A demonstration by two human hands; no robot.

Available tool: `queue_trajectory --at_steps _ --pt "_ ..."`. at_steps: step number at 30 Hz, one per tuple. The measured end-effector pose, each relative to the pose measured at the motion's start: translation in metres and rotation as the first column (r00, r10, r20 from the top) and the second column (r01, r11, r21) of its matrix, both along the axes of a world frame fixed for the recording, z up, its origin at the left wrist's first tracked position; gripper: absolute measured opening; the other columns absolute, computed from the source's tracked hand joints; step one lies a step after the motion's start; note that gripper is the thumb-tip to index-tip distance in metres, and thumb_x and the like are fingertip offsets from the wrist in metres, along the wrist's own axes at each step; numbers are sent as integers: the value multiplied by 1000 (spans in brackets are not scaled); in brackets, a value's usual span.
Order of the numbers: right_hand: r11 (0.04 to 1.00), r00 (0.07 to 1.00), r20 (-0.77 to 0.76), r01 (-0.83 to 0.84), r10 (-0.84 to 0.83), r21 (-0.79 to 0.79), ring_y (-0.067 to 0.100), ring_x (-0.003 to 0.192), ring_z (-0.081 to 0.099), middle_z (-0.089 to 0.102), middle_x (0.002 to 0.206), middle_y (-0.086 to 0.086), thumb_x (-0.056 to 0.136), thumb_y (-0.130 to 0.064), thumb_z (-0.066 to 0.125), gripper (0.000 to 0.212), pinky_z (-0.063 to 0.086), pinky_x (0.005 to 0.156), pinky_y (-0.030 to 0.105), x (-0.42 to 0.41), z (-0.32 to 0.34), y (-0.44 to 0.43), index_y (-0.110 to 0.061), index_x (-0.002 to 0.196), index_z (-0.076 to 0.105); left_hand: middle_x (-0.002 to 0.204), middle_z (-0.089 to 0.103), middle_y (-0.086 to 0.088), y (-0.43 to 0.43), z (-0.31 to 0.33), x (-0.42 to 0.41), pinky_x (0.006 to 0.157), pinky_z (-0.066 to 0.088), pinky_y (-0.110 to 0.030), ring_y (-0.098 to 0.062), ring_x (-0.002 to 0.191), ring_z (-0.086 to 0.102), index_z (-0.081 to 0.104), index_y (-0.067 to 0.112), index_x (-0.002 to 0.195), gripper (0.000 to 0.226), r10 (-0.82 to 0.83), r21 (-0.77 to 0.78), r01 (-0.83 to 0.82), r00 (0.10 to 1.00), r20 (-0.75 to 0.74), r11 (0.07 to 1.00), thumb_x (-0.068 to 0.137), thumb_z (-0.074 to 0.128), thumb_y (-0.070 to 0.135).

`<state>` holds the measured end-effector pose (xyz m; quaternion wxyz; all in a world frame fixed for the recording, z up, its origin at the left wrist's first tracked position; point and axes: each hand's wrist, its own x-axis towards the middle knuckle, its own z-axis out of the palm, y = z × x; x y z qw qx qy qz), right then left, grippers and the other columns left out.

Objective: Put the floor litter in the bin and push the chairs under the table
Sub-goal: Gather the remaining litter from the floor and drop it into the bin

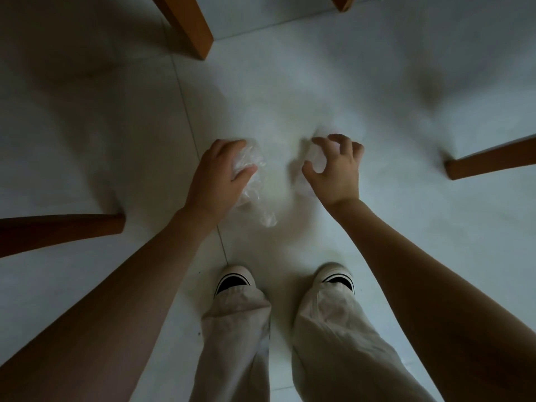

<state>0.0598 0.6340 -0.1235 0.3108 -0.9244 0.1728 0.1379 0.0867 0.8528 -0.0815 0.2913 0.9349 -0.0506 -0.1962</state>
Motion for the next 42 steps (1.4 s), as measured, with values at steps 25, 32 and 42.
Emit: queue_trajectory --at_steps 25,32,42 --pt "930 910 286 215 -302 298 5 114 56 62 128 -6 89 -33 66 39 41 90 7 -9 535 -13 -25 127 61 124 54 -11 9 493 16 95 39 -31 -28 112 52 53 10 130 48 -91 -79 100 990 111 992 86 68 21" --pt "963 820 532 83 -212 255 11 114 55 62 126 0 91 -29 69 38 45 96 25 -14 738 11 -18 127 61 127 52 -14 24 719 6 96 37 -33 -31 115 50 54 7 130 47 -5 -183 71 941 340 981 86 68 17" --pt "959 769 632 -97 -98 266 9 113 57 64 122 -3 87 -30 69 40 39 89 2 -71 860 35 -16 124 63 124 53 -12 71 842 -73 93 45 -42 -27 111 51 54 5 129 49 241 -300 -114 870 429 947 85 59 26"
